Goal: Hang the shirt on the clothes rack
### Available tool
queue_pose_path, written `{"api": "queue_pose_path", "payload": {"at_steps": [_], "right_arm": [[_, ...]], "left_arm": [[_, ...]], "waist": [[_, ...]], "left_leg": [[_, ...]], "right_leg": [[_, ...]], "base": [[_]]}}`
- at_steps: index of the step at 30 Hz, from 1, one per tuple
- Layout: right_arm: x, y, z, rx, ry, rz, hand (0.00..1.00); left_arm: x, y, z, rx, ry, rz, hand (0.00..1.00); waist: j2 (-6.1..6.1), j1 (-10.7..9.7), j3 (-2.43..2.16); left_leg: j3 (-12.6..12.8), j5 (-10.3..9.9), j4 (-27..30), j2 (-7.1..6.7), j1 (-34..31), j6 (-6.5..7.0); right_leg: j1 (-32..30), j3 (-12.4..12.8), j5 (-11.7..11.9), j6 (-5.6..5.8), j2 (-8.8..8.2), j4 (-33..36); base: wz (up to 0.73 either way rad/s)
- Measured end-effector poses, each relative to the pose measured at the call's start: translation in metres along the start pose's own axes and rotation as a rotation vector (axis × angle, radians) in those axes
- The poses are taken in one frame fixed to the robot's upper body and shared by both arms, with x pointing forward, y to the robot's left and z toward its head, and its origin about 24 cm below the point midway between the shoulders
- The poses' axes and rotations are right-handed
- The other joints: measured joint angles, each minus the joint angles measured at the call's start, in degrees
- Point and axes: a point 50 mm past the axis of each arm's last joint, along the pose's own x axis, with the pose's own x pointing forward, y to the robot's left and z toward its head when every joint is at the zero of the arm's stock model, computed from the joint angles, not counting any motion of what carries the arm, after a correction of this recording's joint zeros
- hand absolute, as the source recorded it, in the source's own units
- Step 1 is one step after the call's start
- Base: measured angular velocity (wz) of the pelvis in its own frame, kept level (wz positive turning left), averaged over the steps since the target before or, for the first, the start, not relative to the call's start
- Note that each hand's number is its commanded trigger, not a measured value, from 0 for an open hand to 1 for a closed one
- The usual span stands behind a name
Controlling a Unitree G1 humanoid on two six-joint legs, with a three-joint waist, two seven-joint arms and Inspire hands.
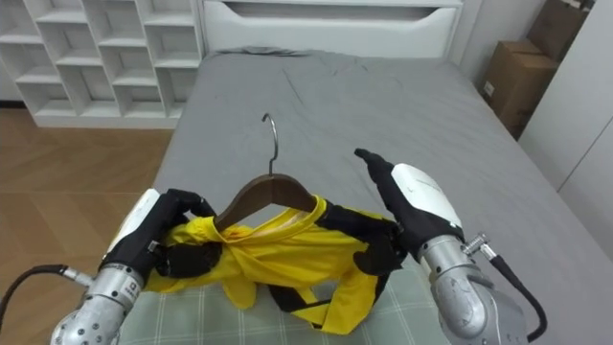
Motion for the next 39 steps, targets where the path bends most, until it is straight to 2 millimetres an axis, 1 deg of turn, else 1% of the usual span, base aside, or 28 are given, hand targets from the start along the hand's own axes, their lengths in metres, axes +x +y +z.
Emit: {"api": "queue_pose_path", "payload": {"at_steps": [9,16,26,29,31,34,37,39], "right_arm": [[0.000,0.004,-0.001,0.005,0.002,0.059,0.00],[0.000,0.007,-0.001,0.003,0.004,0.106,0.00],[0.000,0.007,-0.001,-0.004,0.006,0.106,0.00],[0.000,0.007,-0.001,0.006,0.003,0.102,0.00],[0.000,0.007,0.000,0.008,0.003,0.093,0.00],[0.001,0.009,0.002,0.004,0.002,0.072,0.00],[0.001,0.010,0.001,0.007,0.007,0.057,0.00],[0.002,0.015,-0.002,0.019,0.025,0.056,0.00]], "left_arm": [[0.000,-0.001,0.005,-0.009,-0.025,-0.005,1.00],[-0.001,0.003,0.022,0.025,-0.096,-0.011,1.00],[-0.001,0.001,0.023,0.024,-0.100,-0.032,1.00],[-0.001,0.002,0.026,0.046,-0.111,-0.026,1.00],[-0.002,0.005,0.033,0.077,-0.138,-0.009,1.00],[-0.003,0.007,0.041,0.080,-0.172,0.007,1.00],[-0.003,0.007,0.042,0.080,-0.176,-0.002,1.00],[-0.003,0.006,0.042,0.078,-0.176,-0.007,1.00]], "waist": [[0.17,1.0,0.33],[0.20,1.1,0.35],[0.24,1.1,0.33],[0.27,1.2,0.31],[0.40,1.3,0.23],[0.63,1.4,0.10],[1.08,1.3,-0.18],[1.10,1.3,-0.20]], "left_leg": [[0.1,0.0,0.0,0.02,-0.1,0.00],[0.0,0.0,0.1,-0.07,-0.1,0.00],[0.0,0.0,0.2,-0.11,-0.1,0.00],[-0.1,0.0,0.3,-0.11,-0.1,0.00],[-0.3,0.0,0.3,-0.11,-0.2,0.00],[-0.3,0.0,0.3,-0.10,-0.5,0.00],[-0.3,0.0,0.4,-0.12,-0.4,0.00],[-0.1,0.0,0.6,-0.10,-0.4,0.00]], "right_leg": [[0.0,-0.2,0.0,0.00,0.00,-0.1],[0.3,-0.2,0.0,0.00,-0.07,-0.8],[0.5,-0.4,0.0,0.00,-0.12,-0.8],[0.5,-0.5,0.0,0.00,-0.09,-0.8],[0.4,-0.5,0.0,0.00,-0.08,-0.8],[0.2,-0.4,0.0,-0.01,-0.06,-0.8],[0.3,-0.4,0.0,-0.01,-0.08,-0.8],[0.5,-0.5,0.0,-0.01,-0.10,-0.8]], "base": [[0.00],[0.00],[0.00],[0.00],[0.00],[0.00],[0.00],[0.00]]}}
